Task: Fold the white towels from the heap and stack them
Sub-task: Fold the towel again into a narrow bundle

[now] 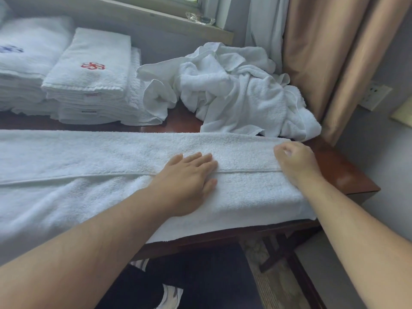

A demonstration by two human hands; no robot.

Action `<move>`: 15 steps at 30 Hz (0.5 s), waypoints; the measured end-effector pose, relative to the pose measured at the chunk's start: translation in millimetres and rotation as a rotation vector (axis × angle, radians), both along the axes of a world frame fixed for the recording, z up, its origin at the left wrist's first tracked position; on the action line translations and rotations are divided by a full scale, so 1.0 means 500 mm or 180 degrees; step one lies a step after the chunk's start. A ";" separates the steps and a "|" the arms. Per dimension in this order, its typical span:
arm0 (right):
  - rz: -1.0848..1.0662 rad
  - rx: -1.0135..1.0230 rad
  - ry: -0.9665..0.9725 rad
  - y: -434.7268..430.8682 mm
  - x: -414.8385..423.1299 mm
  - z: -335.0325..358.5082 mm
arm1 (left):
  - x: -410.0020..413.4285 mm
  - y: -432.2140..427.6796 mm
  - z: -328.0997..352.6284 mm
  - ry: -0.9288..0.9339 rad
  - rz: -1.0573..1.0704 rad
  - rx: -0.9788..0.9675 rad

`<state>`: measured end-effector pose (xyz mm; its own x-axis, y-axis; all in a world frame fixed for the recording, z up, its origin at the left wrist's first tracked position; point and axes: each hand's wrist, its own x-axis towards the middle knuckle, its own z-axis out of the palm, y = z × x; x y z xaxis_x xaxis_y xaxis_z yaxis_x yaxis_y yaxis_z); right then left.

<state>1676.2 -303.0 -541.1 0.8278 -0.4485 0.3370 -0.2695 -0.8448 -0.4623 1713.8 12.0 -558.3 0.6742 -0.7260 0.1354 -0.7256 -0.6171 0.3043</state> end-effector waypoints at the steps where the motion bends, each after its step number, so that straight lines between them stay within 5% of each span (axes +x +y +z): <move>1: 0.0045 -0.0187 -0.0061 0.002 -0.022 -0.007 | 0.001 0.002 -0.002 0.0013 0.0013 -0.0053; 8: 0.1343 -0.1738 -0.0464 0.081 -0.193 -0.057 | -0.001 0.005 0.016 -0.0144 0.0022 -0.0629; 12: 0.1155 -0.2528 -0.0162 0.132 -0.216 -0.131 | -0.028 0.011 0.021 -0.0442 0.0155 -0.0950; 15: 0.1007 -0.2593 -0.0566 0.138 -0.208 -0.143 | -0.049 0.020 0.019 -0.0558 0.0138 -0.0939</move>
<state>1572.3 -233.8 -612.8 0.7773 0.2271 0.5867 0.0506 -0.9521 0.3015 1689.2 22.2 -548.8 0.6515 -0.6095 0.4517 -0.7577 -0.5525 0.3472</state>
